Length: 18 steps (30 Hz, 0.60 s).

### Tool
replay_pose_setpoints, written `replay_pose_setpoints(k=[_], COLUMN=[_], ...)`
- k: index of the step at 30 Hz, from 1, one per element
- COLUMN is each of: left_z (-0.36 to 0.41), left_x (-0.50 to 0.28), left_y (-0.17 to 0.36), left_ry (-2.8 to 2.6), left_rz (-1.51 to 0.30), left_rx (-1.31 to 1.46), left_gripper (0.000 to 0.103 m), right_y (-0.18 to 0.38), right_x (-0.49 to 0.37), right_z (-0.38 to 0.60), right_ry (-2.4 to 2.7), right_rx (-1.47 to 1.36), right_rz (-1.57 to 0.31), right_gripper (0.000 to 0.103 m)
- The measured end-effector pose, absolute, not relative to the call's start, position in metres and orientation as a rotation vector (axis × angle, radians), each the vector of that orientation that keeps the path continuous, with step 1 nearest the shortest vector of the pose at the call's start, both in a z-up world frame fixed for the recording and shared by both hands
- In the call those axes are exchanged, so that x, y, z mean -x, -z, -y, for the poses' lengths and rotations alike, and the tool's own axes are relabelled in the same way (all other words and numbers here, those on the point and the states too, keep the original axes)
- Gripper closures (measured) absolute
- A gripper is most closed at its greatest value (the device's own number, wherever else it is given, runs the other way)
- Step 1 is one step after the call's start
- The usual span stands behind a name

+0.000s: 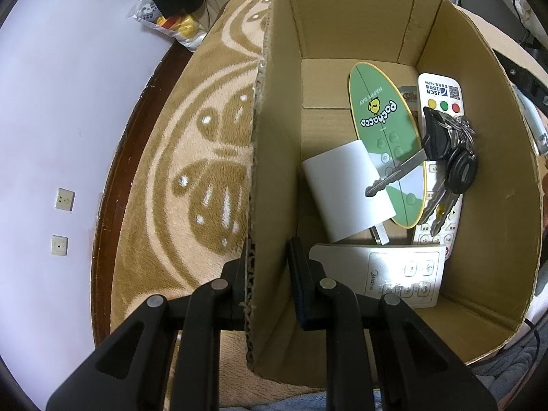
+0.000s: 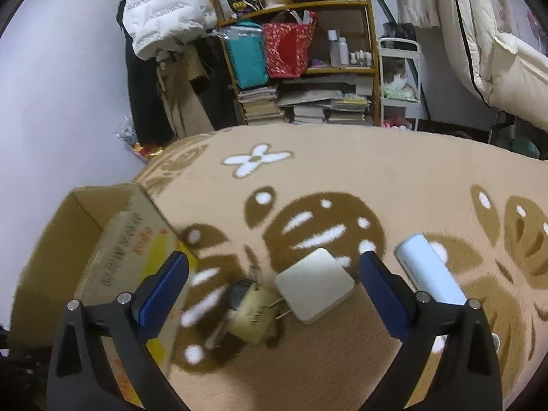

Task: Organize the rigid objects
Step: 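Grasp the white square pad with the right gripper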

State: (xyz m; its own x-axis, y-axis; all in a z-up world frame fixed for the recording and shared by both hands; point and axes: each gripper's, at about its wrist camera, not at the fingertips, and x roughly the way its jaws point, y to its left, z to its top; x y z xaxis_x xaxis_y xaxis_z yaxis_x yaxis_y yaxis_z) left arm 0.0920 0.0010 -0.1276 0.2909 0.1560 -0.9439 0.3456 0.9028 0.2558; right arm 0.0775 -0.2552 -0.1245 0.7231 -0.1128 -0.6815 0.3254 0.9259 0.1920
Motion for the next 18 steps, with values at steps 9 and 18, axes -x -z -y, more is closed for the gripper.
replay_pose_setpoints(k=[9,18], left_z=[0.001,0.001], left_x=[-0.091,-0.091], left_y=[0.127,0.127], left_ry=[0.128,0.129], left_rz=[-1.276,-1.276], left_rx=[-0.478,-0.479], left_gripper=[0.084,0.084], right_y=[0.159,0.174], right_x=[-0.088,-0.092], right_z=[0.269,0.279], right_ry=[0.292,0.278], right_rx=[-0.320,-0.358], right_rz=[-0.829,-0.856], right_gripper=[0.010,0.013])
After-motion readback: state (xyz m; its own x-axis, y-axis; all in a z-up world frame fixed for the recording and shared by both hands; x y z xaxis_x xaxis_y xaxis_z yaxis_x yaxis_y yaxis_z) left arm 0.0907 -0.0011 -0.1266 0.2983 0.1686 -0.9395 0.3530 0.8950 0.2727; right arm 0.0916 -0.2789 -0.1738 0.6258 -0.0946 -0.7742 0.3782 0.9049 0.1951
